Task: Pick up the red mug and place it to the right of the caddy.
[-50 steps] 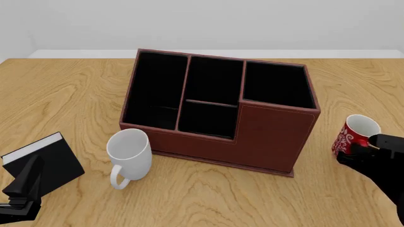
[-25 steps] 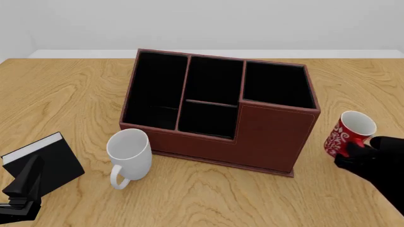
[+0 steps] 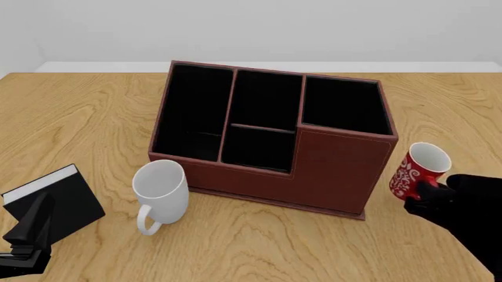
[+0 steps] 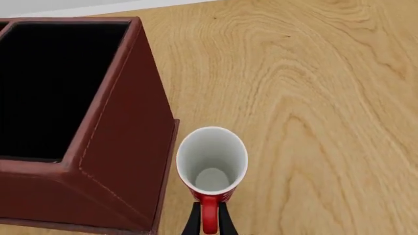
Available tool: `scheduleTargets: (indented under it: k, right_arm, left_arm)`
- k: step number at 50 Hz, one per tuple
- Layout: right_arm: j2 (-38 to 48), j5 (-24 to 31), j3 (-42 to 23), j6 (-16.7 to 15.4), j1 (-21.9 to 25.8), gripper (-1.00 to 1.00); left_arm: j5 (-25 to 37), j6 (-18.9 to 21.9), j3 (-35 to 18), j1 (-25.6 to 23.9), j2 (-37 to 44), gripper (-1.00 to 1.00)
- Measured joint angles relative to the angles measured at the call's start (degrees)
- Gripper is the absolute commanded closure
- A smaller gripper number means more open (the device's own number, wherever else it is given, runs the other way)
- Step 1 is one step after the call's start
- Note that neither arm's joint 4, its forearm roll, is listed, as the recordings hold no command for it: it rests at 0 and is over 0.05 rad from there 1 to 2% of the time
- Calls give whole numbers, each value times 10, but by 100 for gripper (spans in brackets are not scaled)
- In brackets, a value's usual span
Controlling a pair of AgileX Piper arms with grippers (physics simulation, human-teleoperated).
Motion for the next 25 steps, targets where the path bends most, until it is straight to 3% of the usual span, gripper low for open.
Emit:
scheduleTargets:
  k: [25]
  right_arm:
    - [44,-43,12,-1,14,100]
  left_arm:
    - [0,0,0,0,0,-100]
